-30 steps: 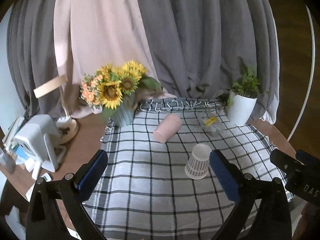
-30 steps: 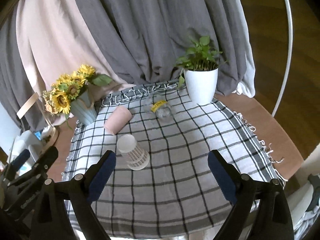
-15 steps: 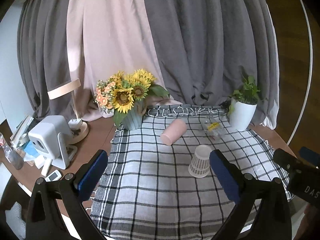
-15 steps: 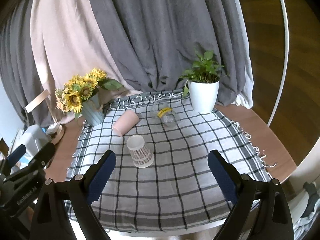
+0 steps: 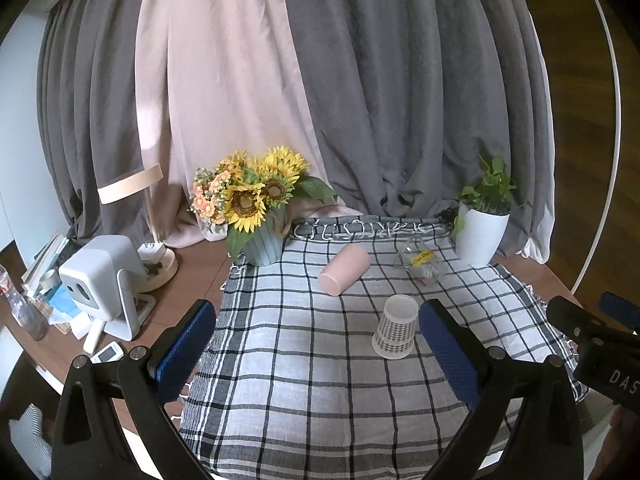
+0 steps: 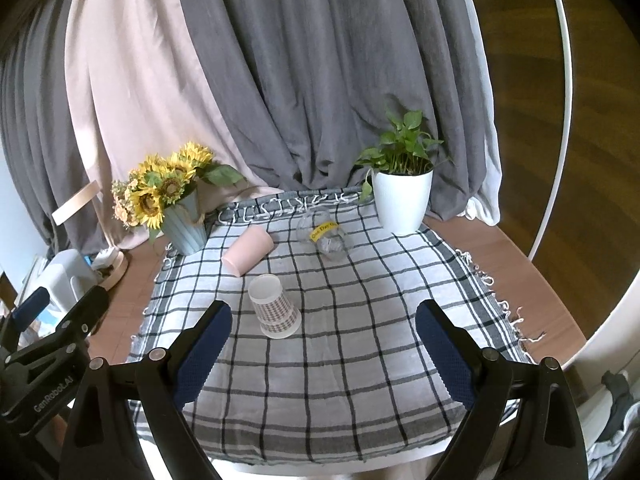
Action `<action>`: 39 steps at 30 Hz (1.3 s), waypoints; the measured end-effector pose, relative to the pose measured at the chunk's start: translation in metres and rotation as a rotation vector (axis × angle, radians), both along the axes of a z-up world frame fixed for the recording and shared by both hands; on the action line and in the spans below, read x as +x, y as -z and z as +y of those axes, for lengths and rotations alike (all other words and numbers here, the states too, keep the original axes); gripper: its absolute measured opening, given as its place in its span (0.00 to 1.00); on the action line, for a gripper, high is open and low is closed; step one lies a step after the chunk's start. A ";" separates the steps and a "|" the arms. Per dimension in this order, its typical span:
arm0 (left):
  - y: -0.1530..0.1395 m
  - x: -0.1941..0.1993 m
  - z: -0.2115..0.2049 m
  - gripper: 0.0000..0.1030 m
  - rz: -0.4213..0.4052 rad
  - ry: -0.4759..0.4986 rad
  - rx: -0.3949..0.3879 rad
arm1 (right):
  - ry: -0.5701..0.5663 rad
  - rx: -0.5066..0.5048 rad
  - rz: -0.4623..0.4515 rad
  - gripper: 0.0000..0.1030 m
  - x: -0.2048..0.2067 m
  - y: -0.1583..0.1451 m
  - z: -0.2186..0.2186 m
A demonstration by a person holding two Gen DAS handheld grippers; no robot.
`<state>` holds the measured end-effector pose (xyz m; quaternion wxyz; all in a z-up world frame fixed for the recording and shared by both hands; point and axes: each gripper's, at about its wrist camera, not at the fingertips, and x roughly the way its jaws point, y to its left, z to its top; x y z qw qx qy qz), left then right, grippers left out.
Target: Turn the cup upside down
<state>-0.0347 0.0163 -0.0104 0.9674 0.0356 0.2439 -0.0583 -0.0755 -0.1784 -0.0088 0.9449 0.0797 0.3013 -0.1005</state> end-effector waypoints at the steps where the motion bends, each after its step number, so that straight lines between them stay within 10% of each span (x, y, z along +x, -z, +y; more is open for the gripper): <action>1: 0.000 0.000 0.000 1.00 -0.001 -0.001 0.000 | 0.000 0.000 0.000 0.91 0.000 0.000 0.000; 39: -0.003 0.001 -0.008 1.00 0.001 0.002 -0.010 | -0.006 -0.004 0.003 0.91 0.000 0.000 0.001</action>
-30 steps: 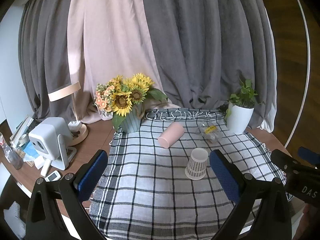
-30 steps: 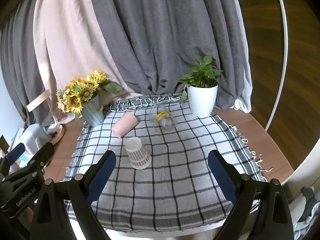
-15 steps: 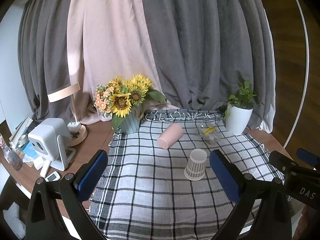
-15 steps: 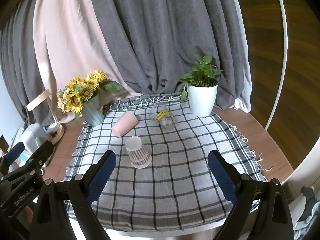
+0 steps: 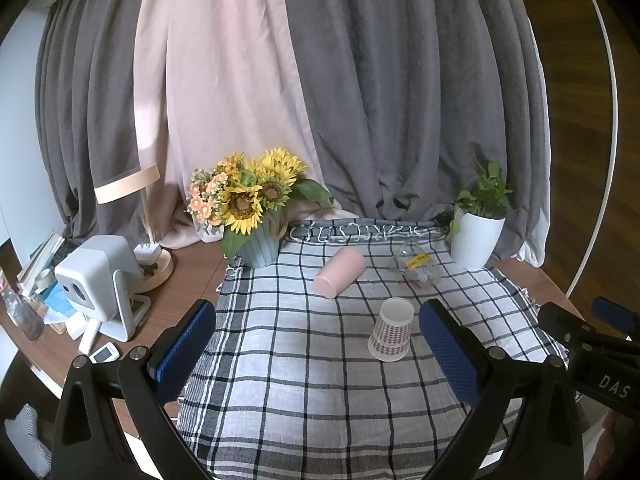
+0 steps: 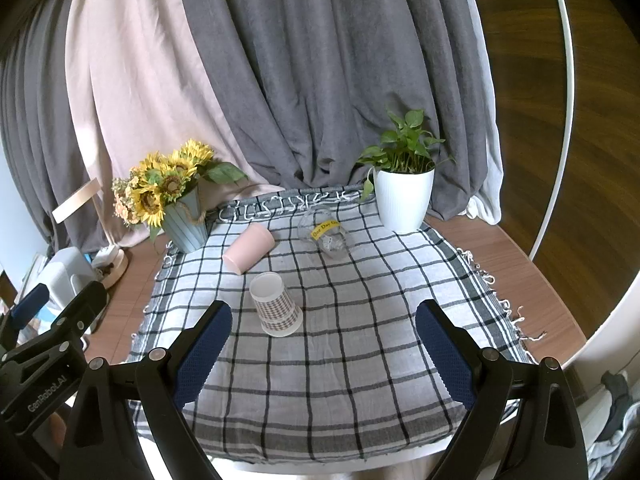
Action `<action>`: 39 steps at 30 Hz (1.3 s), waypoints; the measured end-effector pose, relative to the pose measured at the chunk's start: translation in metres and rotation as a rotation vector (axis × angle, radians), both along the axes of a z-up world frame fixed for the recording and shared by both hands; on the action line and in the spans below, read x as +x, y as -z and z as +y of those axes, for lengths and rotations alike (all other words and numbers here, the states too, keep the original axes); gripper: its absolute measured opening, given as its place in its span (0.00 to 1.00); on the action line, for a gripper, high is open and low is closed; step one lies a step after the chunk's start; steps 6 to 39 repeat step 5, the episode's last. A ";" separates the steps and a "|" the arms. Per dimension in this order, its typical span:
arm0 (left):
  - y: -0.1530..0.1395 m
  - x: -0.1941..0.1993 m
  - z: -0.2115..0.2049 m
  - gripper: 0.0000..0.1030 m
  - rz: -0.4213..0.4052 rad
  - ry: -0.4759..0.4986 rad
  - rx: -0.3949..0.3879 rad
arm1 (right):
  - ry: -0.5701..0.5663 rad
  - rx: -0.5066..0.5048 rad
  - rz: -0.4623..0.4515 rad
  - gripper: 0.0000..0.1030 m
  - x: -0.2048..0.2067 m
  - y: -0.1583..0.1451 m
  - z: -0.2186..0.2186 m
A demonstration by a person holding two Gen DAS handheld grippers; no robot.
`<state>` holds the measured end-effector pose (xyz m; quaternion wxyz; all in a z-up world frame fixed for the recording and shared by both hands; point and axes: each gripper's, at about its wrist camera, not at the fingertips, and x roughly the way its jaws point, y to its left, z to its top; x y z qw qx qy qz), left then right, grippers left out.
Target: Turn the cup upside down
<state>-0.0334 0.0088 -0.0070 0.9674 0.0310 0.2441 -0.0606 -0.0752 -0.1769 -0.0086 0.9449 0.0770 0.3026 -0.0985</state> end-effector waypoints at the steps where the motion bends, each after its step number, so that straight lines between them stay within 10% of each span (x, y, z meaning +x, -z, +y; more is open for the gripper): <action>1: 0.000 0.000 0.000 1.00 0.001 0.001 0.000 | 0.000 0.000 0.000 0.91 0.000 0.000 0.000; 39: 0.000 0.000 0.000 1.00 0.002 0.001 -0.001 | 0.000 0.000 0.001 0.91 0.000 0.000 0.000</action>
